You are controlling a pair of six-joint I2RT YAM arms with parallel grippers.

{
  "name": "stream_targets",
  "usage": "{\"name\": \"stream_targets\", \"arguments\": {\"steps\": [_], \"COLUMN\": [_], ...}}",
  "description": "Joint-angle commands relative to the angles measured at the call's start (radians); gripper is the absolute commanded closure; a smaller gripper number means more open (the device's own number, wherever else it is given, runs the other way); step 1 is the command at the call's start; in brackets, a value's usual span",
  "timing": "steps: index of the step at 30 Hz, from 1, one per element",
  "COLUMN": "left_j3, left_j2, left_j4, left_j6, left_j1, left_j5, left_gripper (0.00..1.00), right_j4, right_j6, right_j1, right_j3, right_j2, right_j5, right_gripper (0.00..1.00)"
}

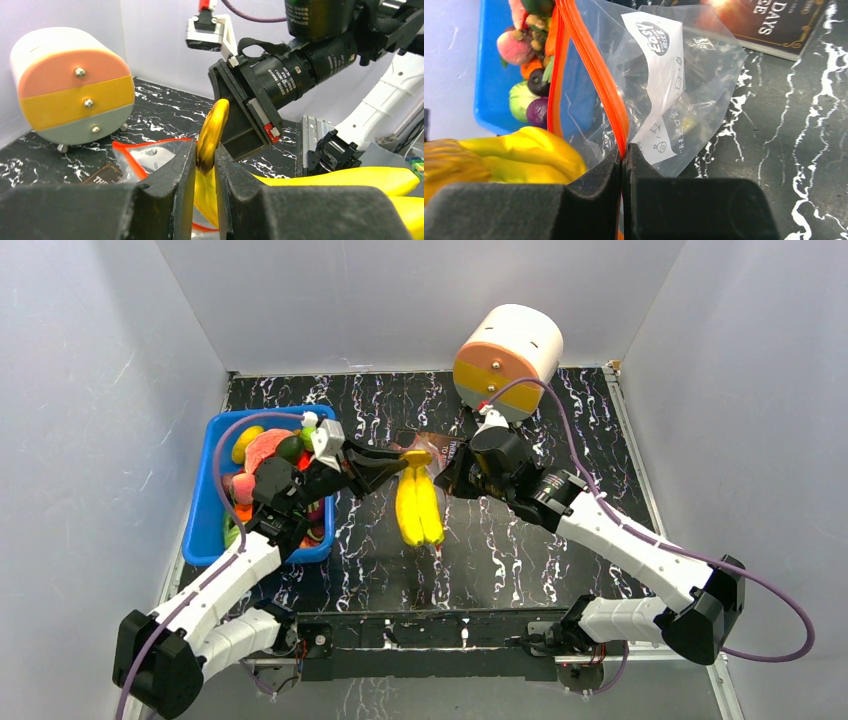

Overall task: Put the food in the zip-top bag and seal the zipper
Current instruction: Adjust the fake fruit in the zipper food storage bag.

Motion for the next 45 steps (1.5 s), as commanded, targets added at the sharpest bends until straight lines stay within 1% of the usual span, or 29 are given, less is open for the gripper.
{"name": "stream_targets", "arguments": {"steps": [1, 10, 13, 16, 21, 27, 31, 38, 42, 45], "left_j3": [-0.016, -0.033, -0.057, -0.080, -0.076, -0.108, -0.107, -0.078, -0.057, -0.032], "left_j2": [0.019, 0.064, 0.061, 0.046, 0.025, 0.015, 0.016, -0.007, -0.033, -0.030], "left_j4": [0.201, 0.344, 0.354, 0.308, 0.173, 0.165, 0.124, -0.069, -0.191, -0.249], "left_j6": [0.080, 0.045, 0.070, 0.123, 0.221, 0.243, 0.261, 0.387, 0.520, 0.566], "left_j1": [-0.047, -0.064, -0.065, -0.066, -0.067, -0.070, -0.074, -0.080, -0.080, -0.084], "left_j5": [-0.021, -0.063, -0.075, -0.114, -0.166, -0.222, -0.255, -0.341, -0.354, -0.363], "left_gripper": [1.00, 1.00, 1.00, 1.00, 1.00, 1.00, 1.00, 1.00, 1.00, 1.00], "right_j4": [0.102, 0.146, 0.158, 0.159, 0.166, 0.212, 0.238, 0.251, 0.239, 0.238], "right_j6": [-0.012, -0.008, -0.001, 0.000, 0.007, 0.029, 0.044, 0.043, 0.035, 0.033], "right_j1": [-0.003, -0.003, -0.003, -0.003, -0.004, -0.003, -0.003, -0.003, -0.003, -0.003], "right_j3": [0.034, -0.015, -0.024, -0.028, -0.035, -0.055, -0.066, -0.073, -0.063, -0.060], "right_j2": [-0.018, -0.066, -0.087, -0.107, -0.126, -0.135, -0.124, -0.144, -0.137, -0.127], "right_j5": [-0.106, -0.224, -0.241, -0.252, -0.263, -0.267, -0.292, -0.271, -0.262, -0.263], "right_gripper": [1.00, 1.00, 1.00, 1.00, 1.00, 1.00, 1.00, 1.00, 1.00, 1.00]}}
